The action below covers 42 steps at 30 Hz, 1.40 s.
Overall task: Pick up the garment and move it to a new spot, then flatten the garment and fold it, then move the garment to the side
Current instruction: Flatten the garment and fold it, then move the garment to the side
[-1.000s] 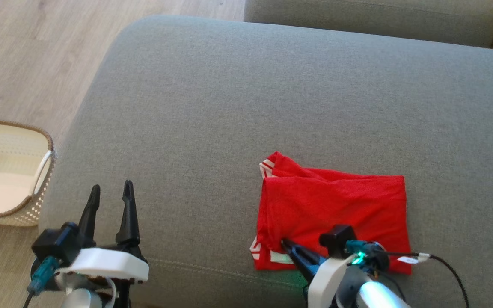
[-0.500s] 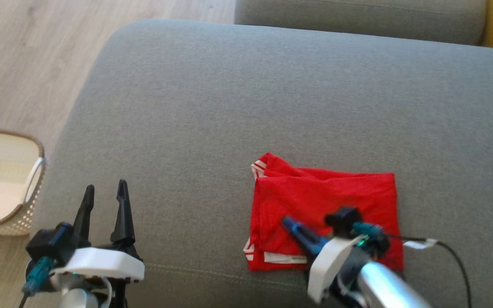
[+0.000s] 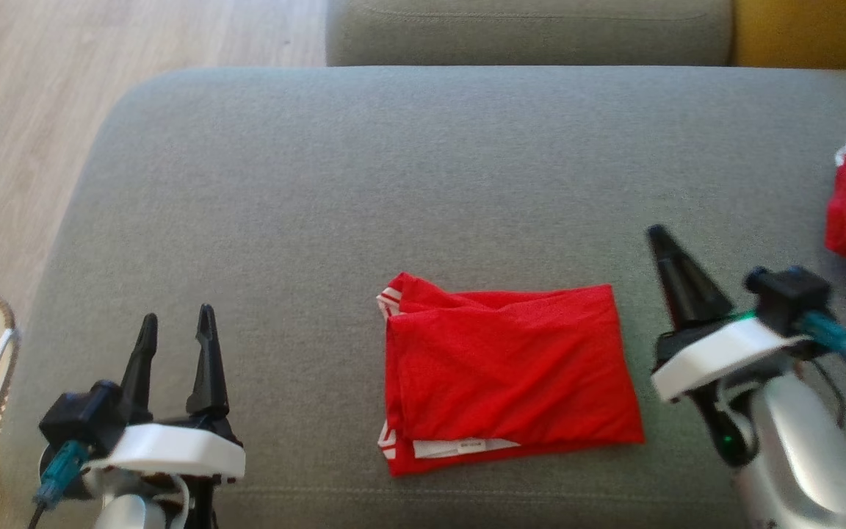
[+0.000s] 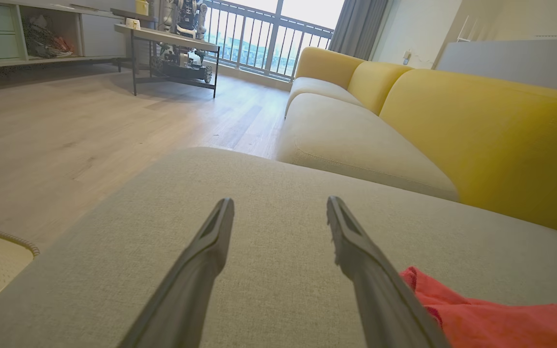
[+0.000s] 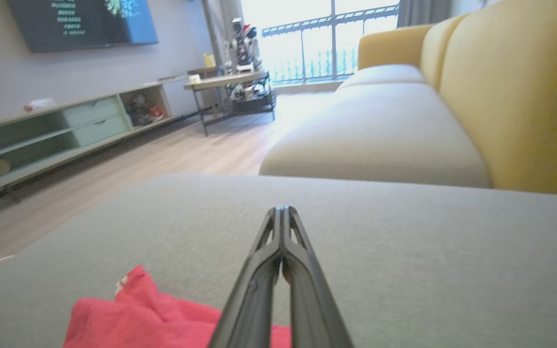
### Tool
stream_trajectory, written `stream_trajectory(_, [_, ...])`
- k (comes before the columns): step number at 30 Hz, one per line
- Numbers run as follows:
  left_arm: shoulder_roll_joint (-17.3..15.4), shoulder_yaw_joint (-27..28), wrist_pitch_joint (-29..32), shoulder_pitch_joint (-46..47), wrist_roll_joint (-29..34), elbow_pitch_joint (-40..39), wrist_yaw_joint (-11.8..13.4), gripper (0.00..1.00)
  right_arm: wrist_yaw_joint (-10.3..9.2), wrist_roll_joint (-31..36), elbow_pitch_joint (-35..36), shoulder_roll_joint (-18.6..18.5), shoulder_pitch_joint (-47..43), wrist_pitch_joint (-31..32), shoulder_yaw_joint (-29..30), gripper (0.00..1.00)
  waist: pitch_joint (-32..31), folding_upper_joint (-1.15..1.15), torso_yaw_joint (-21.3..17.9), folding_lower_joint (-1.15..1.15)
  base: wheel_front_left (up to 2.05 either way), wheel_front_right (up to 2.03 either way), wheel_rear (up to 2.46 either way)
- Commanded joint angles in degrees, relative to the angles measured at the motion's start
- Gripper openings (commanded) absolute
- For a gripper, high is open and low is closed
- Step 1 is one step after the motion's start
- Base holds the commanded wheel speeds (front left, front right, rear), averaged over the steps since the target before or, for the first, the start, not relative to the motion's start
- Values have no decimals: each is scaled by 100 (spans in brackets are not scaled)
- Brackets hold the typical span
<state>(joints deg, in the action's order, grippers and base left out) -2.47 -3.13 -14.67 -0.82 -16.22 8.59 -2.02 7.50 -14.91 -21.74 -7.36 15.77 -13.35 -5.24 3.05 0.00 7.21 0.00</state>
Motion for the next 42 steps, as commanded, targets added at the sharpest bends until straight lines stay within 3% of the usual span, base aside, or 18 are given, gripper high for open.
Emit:
stream_trajectory(1, [-41,172,-33,170,0,-207,27,100,-1,82,311,22,-19,-77,45,0,-46,0,-91,0,0,0,0])
stream_trajectory(8, [-41,168,-33,74,-28,-230,50,100,-1,350,786,198,-499,-114,745,0,-145,0,-276,0,0,0,0])
stream_trajectory(9, [-41,151,-33,67,-30,-224,50,100,-1,402,809,231,-564,-117,868,27,-153,0,-289,0,0,0,0])
stream_trajectory(10, [-41,134,-33,58,-33,-216,50,100,-1,445,825,269,-624,-121,995,96,-161,0,-302,0,0,0,0])
stream_trajectory(11, [-41,119,-33,50,-38,-205,51,100,-1,462,833,306,-678,-124,1097,100,-170,0,-312,0,0,0,0])
stream_trajectory(34, [-41,13,-33,20,43,-155,19,100,-1,570,937,446,-963,-162,1271,100,-131,0,-390,0,0,0,0])
stream_trajectory(42, [-41,-33,-33,54,61,-126,4,100,-1,235,700,447,-954,-35,689,100,-88,0,-280,0,0,0,0])
